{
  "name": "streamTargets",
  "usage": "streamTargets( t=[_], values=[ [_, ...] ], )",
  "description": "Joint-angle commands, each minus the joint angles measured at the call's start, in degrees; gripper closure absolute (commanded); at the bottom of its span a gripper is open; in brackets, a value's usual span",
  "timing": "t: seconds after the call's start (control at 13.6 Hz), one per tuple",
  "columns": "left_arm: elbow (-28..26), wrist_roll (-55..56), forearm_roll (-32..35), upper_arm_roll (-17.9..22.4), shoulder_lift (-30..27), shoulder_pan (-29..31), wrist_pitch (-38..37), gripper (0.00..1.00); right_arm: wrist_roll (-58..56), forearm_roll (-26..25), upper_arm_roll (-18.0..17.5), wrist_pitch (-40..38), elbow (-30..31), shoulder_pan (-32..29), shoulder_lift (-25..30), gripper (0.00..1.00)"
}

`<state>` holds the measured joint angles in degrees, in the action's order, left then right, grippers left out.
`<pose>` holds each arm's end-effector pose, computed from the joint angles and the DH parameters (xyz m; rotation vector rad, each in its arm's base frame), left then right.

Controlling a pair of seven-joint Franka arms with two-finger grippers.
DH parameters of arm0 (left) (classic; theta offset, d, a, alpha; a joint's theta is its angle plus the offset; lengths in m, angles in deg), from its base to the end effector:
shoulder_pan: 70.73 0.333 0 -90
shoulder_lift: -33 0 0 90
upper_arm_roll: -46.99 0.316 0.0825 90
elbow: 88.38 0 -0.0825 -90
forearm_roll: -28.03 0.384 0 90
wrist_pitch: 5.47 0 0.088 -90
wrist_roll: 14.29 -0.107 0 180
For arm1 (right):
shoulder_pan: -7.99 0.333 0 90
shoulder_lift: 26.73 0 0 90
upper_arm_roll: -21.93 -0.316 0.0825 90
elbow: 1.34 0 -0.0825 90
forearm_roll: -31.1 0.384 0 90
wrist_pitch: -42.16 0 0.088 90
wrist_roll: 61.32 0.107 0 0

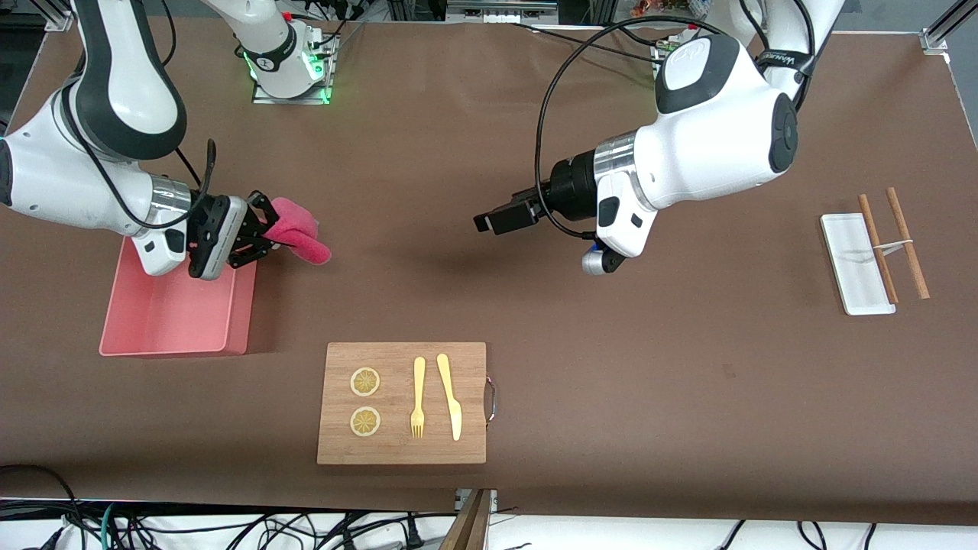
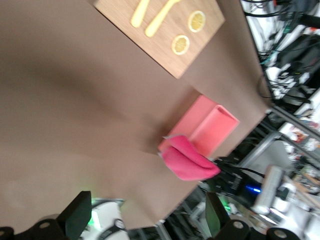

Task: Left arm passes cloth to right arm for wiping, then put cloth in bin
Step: 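Wipe the table with the cloth using the right gripper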

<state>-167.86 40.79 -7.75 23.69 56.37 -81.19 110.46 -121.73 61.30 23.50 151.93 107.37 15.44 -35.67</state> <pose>0.5928 -0.3732 0.5357 2.2818 0.7489 -0.4372 0.5792 0.0961 0.4176 -2.3645 -1.2018 -0.1356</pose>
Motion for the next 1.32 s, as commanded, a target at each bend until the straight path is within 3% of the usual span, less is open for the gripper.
streamTargets(
  t=[0.0, 0.37, 0.66, 0.81, 1.03, 1.25],
  values=[
    [-0.1, -2.9, 11.1, -0.2, -0.9, 0.7, -3.7, 0.00, 14.6, -9.2, -0.3, -3.2, 0.6, -0.4, 3.1, 1.00],
    [-0.1, -21.6, 21.9, 0.1, -1.0, 6.6, -15.5, 0.00, 38.4, -22.9, -0.5, -1.2, 1.6, -0.2, 1.9, 1.00],
    [-0.5, -26.7, 39.7, -0.2, -1.0, 7.7, -21.0, 0.00, 53.6, -23.7, -0.8, 4.0, 4.1, 0.6, -2.3, 1.00],
    [-0.3, -33.2, 43.2, 0.3, -1.7, 8.0, -23.6, 0.00, 58.1, -23.8, -0.8, 8.1, 5.2, 2.1, -5.8, 1.00],
    [-7.1, -45.1, 42.8, 5.7, -12.5, 8.3, -23.8, 0.00, 60.6, -23.6, -0.8, 16.1, 7.1, 3.3, -9.8, 1.00],
    [-18.6, -52.3, 40.3, 13.9, -24.0, 9.1, -20.9, 0.00, 64.6, -23.9, -0.8, 27.9, 14.5, 4.5, -10.5, 1.00]
  ],
)
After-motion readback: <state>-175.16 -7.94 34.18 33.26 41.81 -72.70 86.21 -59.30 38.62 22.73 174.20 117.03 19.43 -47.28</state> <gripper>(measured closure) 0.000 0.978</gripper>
